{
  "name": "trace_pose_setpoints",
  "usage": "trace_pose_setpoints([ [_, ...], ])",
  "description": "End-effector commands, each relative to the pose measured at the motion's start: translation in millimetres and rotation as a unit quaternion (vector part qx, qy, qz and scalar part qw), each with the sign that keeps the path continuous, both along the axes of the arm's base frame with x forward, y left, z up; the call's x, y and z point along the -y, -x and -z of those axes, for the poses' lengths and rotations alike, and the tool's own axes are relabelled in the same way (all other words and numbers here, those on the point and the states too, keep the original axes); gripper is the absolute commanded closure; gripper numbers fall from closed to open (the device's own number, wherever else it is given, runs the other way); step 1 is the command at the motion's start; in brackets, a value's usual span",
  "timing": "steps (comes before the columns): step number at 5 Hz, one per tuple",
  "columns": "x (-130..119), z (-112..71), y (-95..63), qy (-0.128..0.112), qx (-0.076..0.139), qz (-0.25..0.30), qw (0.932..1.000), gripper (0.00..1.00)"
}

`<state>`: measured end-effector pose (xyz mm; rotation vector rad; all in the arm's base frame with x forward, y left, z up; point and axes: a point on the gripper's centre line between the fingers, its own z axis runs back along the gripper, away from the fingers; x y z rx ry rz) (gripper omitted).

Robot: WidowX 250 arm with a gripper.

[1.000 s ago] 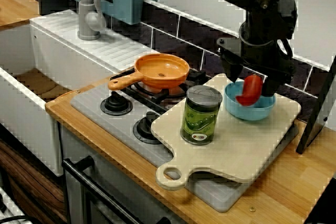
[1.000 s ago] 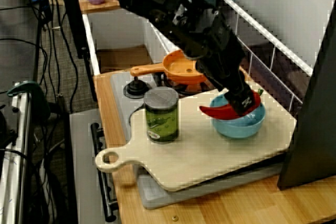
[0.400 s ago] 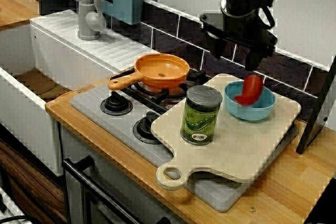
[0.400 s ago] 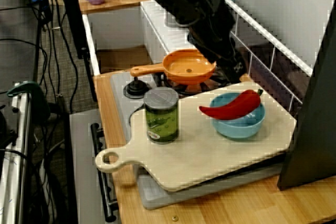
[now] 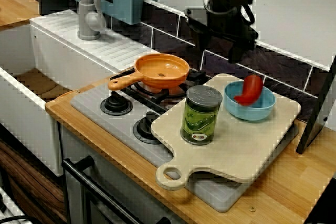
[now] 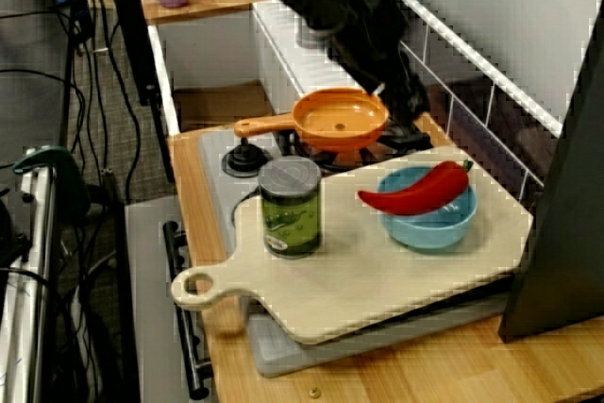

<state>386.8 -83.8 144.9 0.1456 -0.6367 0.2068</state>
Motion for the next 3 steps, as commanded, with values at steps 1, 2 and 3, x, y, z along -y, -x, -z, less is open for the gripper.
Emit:
trace_pose_setpoints([
  [1,-51,-43.5,1.2,-0.013,0.030,0.010,0.9994,0.00],
  [2,-76,-50.4,2.5,-0.024,0.018,0.021,0.9993,0.00],
  [3,-91,-51.2,8.1,-0.050,-0.029,0.075,0.9955,0.00],
])
